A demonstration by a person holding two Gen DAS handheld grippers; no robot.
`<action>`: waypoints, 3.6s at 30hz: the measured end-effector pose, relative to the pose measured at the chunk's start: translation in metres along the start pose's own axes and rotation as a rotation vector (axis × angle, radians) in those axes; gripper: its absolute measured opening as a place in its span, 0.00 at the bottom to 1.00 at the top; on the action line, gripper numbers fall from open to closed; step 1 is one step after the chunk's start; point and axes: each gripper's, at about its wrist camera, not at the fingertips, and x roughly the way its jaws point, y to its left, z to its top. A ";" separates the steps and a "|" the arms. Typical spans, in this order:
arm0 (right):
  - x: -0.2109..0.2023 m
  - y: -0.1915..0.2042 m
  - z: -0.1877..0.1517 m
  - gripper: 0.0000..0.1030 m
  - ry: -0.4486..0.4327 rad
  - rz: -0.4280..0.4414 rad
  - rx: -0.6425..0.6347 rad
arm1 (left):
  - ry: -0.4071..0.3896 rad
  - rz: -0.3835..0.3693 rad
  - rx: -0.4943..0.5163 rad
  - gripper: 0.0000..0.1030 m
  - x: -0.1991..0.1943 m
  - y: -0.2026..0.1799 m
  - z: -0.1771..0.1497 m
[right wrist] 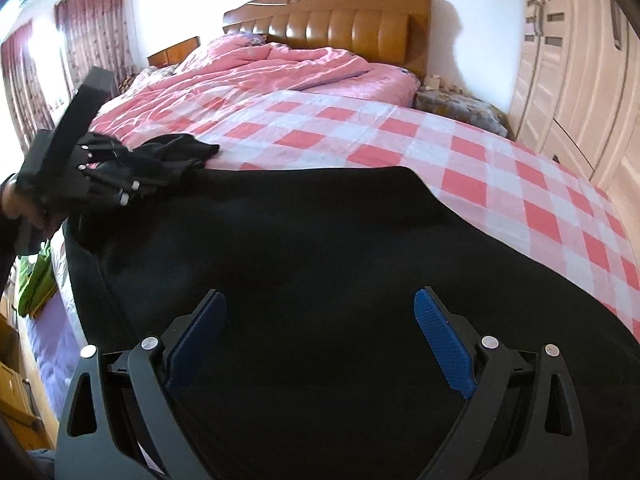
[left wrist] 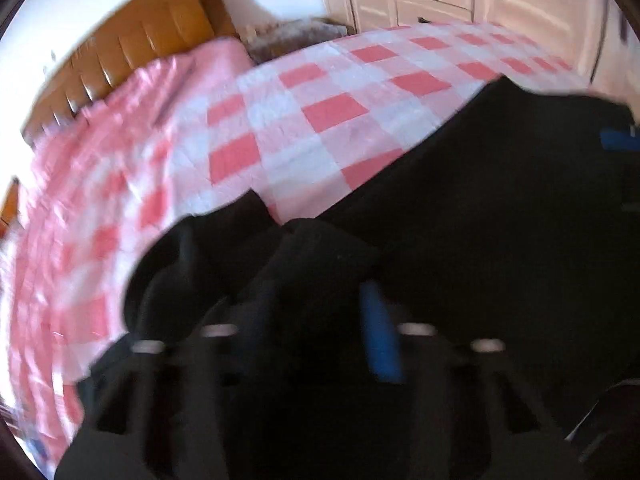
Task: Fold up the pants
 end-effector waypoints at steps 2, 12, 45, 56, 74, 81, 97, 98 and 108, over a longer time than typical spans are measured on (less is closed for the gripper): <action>-0.002 -0.010 -0.001 0.89 -0.012 -0.001 0.030 | -0.096 -0.057 -0.063 0.05 -0.015 0.014 -0.009; 0.003 -0.026 0.000 0.89 -0.020 0.018 0.100 | -0.599 -0.103 -0.956 0.05 -0.129 0.173 -0.203; 0.077 0.281 0.019 0.26 0.073 0.446 -0.708 | -0.552 -0.199 -1.221 0.49 -0.079 0.216 -0.269; 0.066 0.260 0.041 0.07 0.023 0.478 -0.557 | -0.552 -0.275 -1.205 0.69 -0.094 0.207 -0.265; 0.055 0.251 0.050 0.07 -0.020 0.476 -0.532 | -0.412 -0.228 -1.350 0.06 -0.062 0.212 -0.264; 0.046 0.257 0.045 0.07 -0.029 0.493 -0.580 | -0.465 -0.070 -1.185 0.06 -0.106 0.201 -0.249; 0.069 0.274 0.012 0.45 0.115 0.535 -0.588 | -0.250 0.190 -1.283 0.69 -0.088 0.187 -0.262; 0.064 0.272 0.012 0.70 0.124 0.549 -0.582 | -0.261 0.272 -1.273 0.72 -0.099 0.182 -0.259; 0.068 0.114 0.069 0.86 0.069 0.366 -0.228 | -0.259 0.133 -0.802 0.83 -0.081 0.097 -0.145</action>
